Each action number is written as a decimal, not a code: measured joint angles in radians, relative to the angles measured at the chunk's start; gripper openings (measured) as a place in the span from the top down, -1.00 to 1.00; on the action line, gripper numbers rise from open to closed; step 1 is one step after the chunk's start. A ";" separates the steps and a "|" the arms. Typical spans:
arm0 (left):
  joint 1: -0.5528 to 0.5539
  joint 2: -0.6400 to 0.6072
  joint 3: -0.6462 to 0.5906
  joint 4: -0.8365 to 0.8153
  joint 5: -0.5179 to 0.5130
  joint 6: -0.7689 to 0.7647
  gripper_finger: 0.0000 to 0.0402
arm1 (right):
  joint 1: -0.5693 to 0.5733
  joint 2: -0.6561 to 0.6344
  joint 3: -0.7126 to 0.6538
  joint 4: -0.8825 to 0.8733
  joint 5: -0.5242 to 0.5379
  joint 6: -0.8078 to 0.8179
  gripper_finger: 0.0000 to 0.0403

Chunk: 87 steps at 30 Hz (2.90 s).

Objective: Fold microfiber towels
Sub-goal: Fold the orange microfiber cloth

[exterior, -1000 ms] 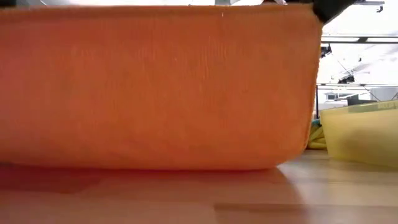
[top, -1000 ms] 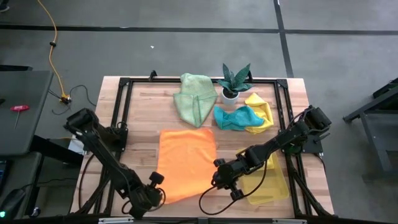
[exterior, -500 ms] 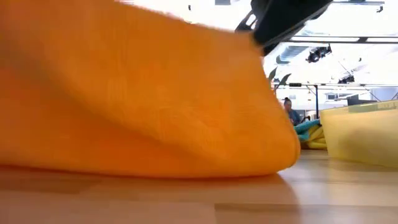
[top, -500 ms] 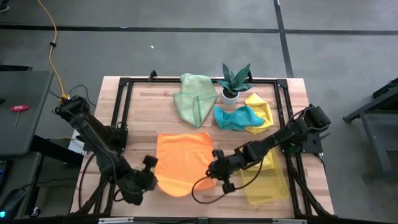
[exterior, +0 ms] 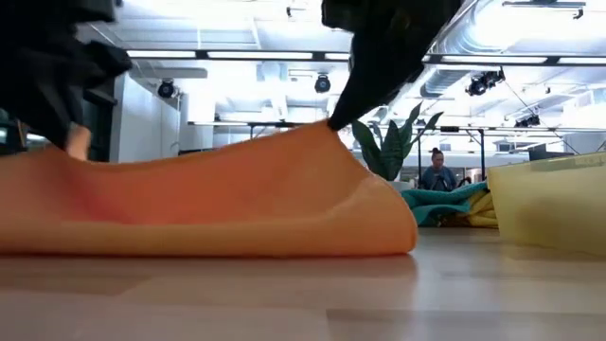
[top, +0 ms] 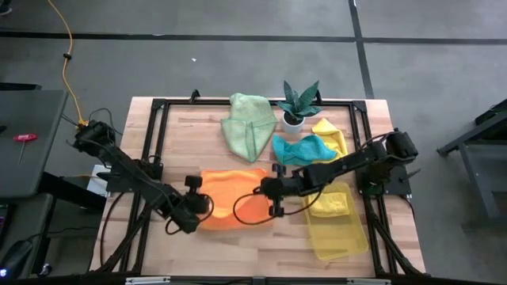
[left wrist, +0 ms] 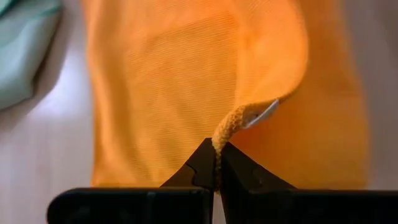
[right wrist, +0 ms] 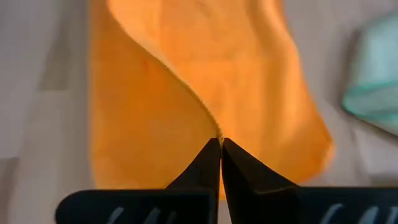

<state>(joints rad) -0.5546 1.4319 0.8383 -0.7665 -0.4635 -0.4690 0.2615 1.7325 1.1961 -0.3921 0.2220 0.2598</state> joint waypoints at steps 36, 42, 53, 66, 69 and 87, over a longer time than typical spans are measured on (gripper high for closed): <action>0.060 -0.082 -0.056 -0.144 -0.187 -0.517 1.00 | -0.078 0.019 -0.001 -0.152 0.110 0.282 1.00; 0.060 -0.082 -0.056 -0.157 -0.187 -0.556 1.00 | -0.078 0.059 -0.001 -0.150 0.109 0.283 1.00; 0.061 -0.042 -0.056 -0.157 -0.204 -0.576 1.00 | -0.078 0.071 -0.001 -0.143 0.120 0.283 1.00; 0.105 0.054 -0.056 -0.153 -0.260 -0.568 0.82 | -0.078 0.071 -0.001 -0.149 0.148 0.320 1.00; 0.113 0.062 -0.056 -0.153 -0.260 -0.568 0.80 | -0.078 0.071 -0.001 -0.150 0.149 0.324 1.00; 0.117 0.058 -0.056 -0.168 -0.275 -0.513 0.38 | -0.078 0.071 -0.001 -0.144 0.214 0.297 0.66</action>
<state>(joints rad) -0.4373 1.4902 0.7819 -0.9342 -0.7387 -0.9822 0.1831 1.8030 1.1954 -0.5365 0.4363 0.5569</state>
